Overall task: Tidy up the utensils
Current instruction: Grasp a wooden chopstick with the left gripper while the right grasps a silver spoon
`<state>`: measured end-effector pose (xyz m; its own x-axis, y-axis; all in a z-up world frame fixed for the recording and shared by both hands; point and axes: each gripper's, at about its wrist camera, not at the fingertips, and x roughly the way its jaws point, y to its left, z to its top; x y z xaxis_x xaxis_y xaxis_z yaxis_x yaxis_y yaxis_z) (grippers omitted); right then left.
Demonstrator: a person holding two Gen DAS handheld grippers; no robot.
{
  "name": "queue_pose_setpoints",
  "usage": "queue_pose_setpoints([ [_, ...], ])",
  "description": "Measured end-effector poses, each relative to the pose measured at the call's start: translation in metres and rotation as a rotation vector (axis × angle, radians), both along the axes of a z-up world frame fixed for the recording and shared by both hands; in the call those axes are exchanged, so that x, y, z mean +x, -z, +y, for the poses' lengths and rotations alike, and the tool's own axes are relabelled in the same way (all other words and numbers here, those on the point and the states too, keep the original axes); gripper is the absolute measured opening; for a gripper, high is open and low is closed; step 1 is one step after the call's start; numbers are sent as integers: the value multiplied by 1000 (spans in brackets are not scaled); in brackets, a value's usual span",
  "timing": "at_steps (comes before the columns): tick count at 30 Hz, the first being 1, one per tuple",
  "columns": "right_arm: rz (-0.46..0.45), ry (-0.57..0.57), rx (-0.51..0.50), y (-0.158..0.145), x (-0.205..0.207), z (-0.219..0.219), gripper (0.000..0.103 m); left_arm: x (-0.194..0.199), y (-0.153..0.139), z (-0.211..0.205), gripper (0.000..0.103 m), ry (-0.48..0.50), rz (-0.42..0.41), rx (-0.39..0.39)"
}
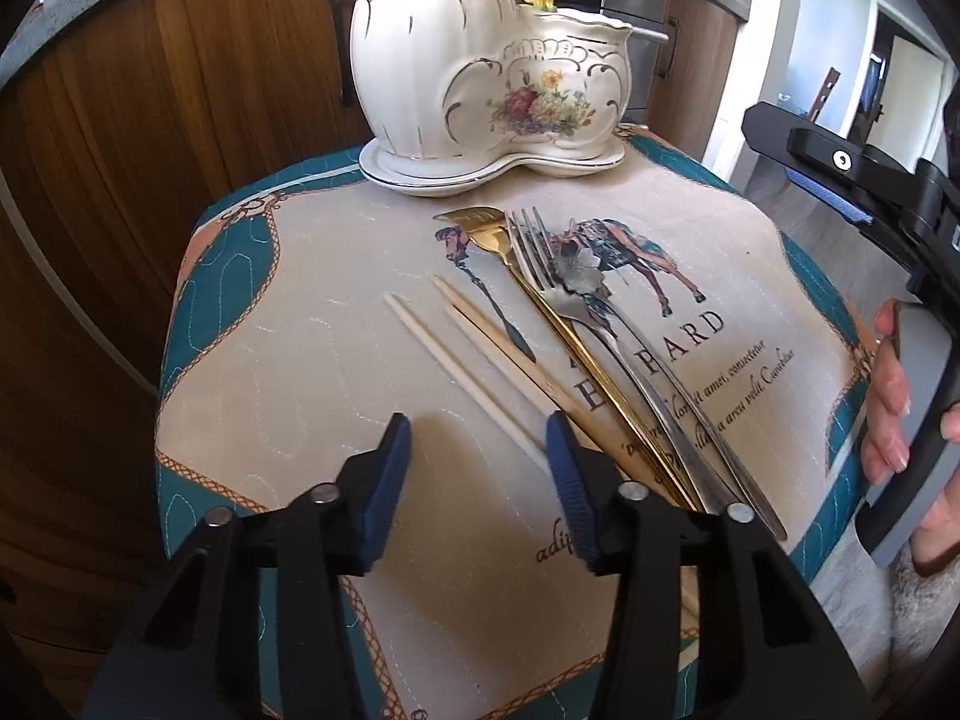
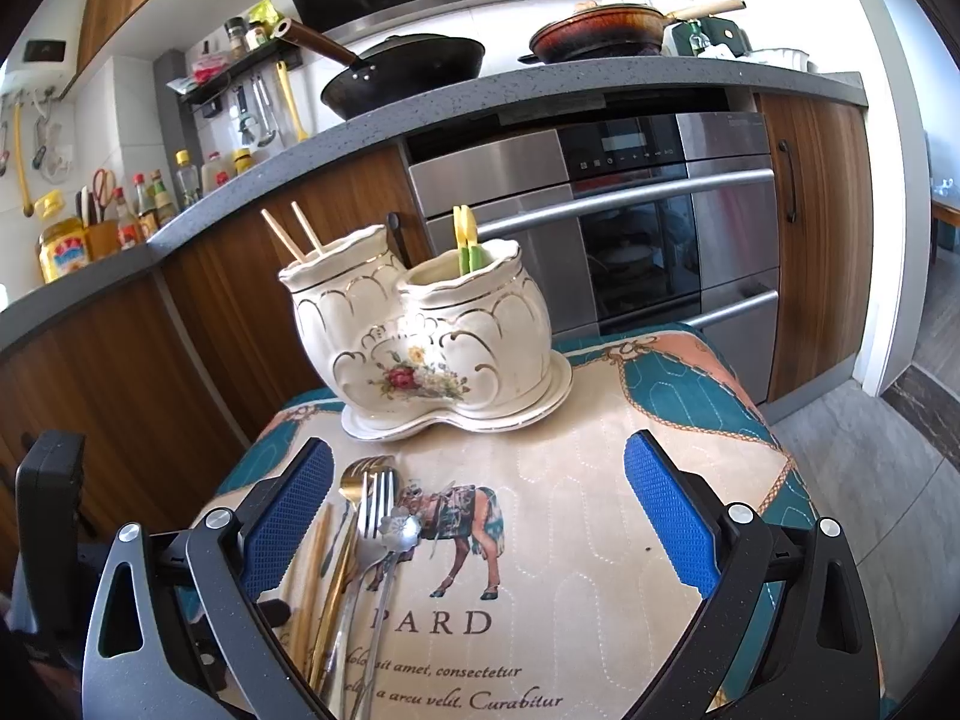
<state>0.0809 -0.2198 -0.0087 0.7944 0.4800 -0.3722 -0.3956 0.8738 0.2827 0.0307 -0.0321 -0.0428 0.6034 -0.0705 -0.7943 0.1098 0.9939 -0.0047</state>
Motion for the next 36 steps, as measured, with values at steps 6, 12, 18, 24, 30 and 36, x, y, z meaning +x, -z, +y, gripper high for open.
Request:
queue_pose_setpoints([
  [6, -1, -6, -2, 0, 0, 1, 97, 4, 2, -5, 38, 15, 8, 28],
  [12, -1, -12, -16, 0, -1, 1, 97, 6, 1, 1, 11, 32, 11, 52],
  [18, 13, -7, -8, 2, 2, -1, 97, 2, -1, 15, 5, 53, 27, 111],
  [24, 14, -18, -23, 3, 1, 4, 97, 3, -1, 24, 8, 29, 55, 104],
  [30, 53, -48, -74, 4, 0, 10, 97, -2, -1, 24, 8, 5, 54, 98],
  [36, 213, -105, -140, 22, -2, 22, 72, -8, -1, 30, 14, 2, 59, 42],
])
